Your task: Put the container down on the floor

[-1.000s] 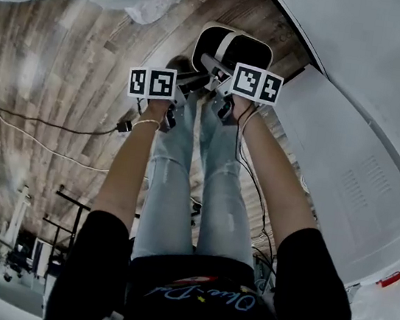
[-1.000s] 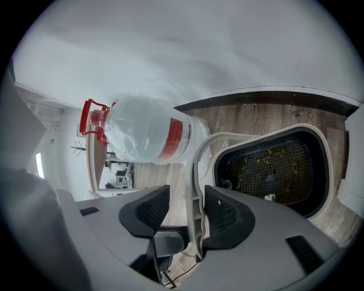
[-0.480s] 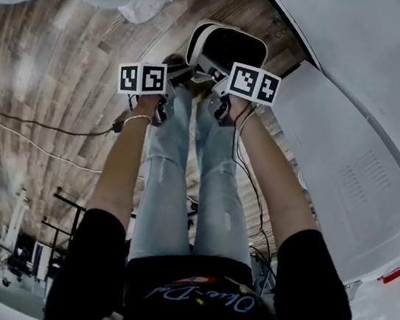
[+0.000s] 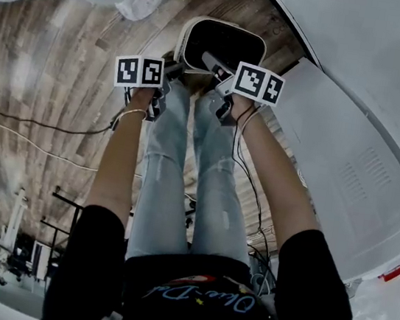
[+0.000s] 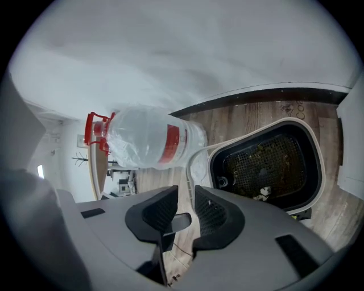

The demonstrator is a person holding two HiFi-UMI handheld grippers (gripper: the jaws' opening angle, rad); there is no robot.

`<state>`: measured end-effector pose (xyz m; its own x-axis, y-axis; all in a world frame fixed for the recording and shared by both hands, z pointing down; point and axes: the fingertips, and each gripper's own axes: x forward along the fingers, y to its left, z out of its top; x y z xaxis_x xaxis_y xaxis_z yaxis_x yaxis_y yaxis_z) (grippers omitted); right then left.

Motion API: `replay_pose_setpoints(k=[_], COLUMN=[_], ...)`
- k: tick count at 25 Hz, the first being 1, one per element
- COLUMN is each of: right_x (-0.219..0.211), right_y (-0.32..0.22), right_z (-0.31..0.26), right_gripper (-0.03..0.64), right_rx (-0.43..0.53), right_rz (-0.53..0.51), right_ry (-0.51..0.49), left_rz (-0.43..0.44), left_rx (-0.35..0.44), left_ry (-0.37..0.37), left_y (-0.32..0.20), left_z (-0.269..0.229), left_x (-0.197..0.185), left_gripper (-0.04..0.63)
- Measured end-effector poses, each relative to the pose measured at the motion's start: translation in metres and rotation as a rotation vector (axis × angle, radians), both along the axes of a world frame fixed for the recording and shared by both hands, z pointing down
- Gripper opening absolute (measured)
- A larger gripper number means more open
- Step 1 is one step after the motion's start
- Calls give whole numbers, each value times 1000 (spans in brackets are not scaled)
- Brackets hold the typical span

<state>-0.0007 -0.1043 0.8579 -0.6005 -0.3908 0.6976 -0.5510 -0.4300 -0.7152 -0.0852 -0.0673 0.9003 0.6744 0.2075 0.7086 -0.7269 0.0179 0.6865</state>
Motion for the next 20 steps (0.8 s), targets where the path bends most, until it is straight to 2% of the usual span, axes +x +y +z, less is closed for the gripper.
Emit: replay_pose_setpoints(k=[5, 12, 20], right_x=[-2, 0, 10], right_y=[1, 0, -4], right_z=[-3, -10, -33], right_gripper=[46, 20, 0], right_rx=[14, 29, 85], right_rz=[3, 3, 8], right_ry=[-1, 9, 57], left_rz=[49, 42, 70], left_rx=[-3, 18, 70], left_ry=[-19, -11, 34], left_y=[12, 10, 8], left_z=[0, -7, -33], left_x=[-6, -6, 8], left_gripper=[109, 106, 35])
